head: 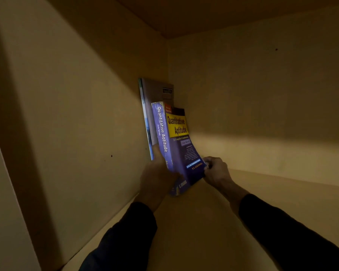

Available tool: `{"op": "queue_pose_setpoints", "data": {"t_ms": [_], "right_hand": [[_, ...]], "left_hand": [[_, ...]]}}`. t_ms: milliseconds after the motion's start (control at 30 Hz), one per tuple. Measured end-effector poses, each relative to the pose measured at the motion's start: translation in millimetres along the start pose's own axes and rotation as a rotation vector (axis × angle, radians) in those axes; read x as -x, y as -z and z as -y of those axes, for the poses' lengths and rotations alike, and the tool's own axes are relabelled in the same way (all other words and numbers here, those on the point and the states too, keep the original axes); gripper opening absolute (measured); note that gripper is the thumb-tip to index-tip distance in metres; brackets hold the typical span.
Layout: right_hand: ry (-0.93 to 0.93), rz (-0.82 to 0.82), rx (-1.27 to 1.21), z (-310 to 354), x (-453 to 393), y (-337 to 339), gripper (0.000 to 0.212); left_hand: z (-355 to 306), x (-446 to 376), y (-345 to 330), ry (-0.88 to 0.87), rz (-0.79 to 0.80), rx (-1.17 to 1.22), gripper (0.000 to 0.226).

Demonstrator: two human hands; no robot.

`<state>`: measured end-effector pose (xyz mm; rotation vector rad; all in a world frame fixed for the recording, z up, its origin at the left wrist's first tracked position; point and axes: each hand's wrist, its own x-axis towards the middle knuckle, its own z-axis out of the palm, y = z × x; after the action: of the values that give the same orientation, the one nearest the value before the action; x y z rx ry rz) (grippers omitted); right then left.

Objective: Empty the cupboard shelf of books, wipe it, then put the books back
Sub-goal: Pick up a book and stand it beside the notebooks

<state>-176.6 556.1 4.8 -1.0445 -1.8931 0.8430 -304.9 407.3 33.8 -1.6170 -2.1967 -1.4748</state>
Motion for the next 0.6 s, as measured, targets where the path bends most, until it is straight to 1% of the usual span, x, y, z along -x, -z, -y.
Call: {"op": "queue_pose_setpoints", "data": {"t_ms": [67, 133, 267, 367, 500, 600], "right_hand": [[-0.019, -0.005, -0.018, 0, -3, 0, 0.017], [-0.037, -0.008, -0.044, -1, -6, -1, 0.011], [-0.072, -0.031, -0.096, -3, -14, -3, 0.013], [-0.084, -0.054, -0.126, -8, -24, -7, 0.010], [-0.107, -0.075, -0.185, -9, -37, -15, 0.020], [-0.091, -0.110, -0.119, -11, -44, -18, 0.027]], "left_hand": [[-1, 4, -2, 0.013, 0.051, 0.022, 0.094], [-1, 5, -3, 0.021, 0.049, 0.044, 0.092], [-1, 7, -4, 0.052, 0.020, 0.166, 0.088], [-2, 9, -7, 0.020, -0.009, 0.253, 0.079], [0, 7, -12, 0.009, -0.020, 0.255, 0.071], [4, 4, -13, 0.025, -0.034, 0.241, 0.058]]}}
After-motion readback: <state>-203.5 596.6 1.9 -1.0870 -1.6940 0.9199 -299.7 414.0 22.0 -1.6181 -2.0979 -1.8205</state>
